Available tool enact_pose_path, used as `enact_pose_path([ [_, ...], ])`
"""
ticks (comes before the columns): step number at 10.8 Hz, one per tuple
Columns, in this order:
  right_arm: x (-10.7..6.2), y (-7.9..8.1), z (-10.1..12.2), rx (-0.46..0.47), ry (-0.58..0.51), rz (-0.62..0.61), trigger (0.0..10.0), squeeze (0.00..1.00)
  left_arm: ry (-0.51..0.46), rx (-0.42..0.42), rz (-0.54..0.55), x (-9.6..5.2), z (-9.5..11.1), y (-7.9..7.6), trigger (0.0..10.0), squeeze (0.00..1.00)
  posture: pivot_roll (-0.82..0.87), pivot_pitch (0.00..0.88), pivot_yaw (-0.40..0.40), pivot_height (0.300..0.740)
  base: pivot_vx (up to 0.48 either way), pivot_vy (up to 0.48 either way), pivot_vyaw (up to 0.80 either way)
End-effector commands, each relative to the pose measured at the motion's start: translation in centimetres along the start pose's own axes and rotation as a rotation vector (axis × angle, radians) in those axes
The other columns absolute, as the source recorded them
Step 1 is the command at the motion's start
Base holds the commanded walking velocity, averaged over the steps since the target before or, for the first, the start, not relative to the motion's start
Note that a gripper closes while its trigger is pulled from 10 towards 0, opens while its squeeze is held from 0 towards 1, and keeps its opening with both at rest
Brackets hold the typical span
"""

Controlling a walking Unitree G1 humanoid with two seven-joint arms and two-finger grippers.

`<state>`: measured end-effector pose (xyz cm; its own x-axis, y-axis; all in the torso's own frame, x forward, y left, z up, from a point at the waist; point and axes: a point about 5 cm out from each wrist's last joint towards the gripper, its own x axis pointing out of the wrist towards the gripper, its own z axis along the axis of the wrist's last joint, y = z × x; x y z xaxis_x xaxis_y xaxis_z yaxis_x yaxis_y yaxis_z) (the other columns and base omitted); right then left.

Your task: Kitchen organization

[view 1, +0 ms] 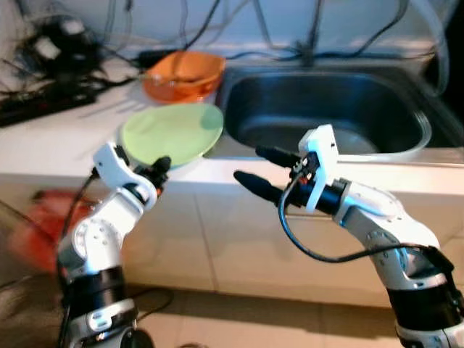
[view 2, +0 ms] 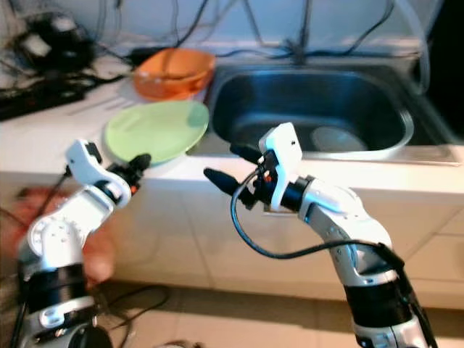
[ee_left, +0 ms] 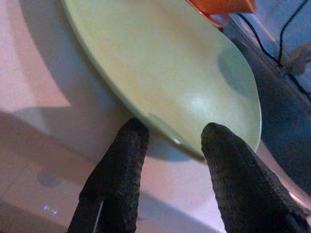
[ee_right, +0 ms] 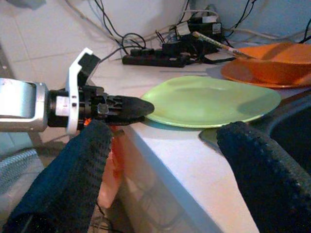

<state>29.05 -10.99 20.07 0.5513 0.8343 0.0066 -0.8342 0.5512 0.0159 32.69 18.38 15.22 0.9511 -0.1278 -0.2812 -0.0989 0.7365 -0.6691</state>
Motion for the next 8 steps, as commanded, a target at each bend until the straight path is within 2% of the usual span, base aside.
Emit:
enact_pose_path([
  [1,0.2,0.2,0.3,-0.009,-0.001,0.011,10.0,0.0,0.082,-0.044,0.07,0.4,-1.7,1.9,10.0,0.0,0.14,0.072,0.059,0.74,0.0,0.0,0.0],
  [5,0.0,0.5,0.1,-0.005,0.007,0.014,10.0,0.0,0.022,-0.074,0.052,1.3,-0.5,1.6,10.0,0.0,0.12,0.075,0.061,0.74,0.0,0.0,0.0],
  [6,-0.1,0.6,0.2,-0.003,0.001,0.023,10.0,0.0,-0.03,-0.076,0.056,1.0,0.1,1.4,10.0,0.0,0.12,0.075,0.06,0.74,0.0,0.0,0.0],
  [8,-0.2,0.6,0.3,-0.005,0.001,0.031,10.0,0.0,-0.082,-0.022,0.135,-0.4,0.1,2.6,10.0,0.0,0.13,0.074,0.048,0.74,0.0,0.0,0.0],
])
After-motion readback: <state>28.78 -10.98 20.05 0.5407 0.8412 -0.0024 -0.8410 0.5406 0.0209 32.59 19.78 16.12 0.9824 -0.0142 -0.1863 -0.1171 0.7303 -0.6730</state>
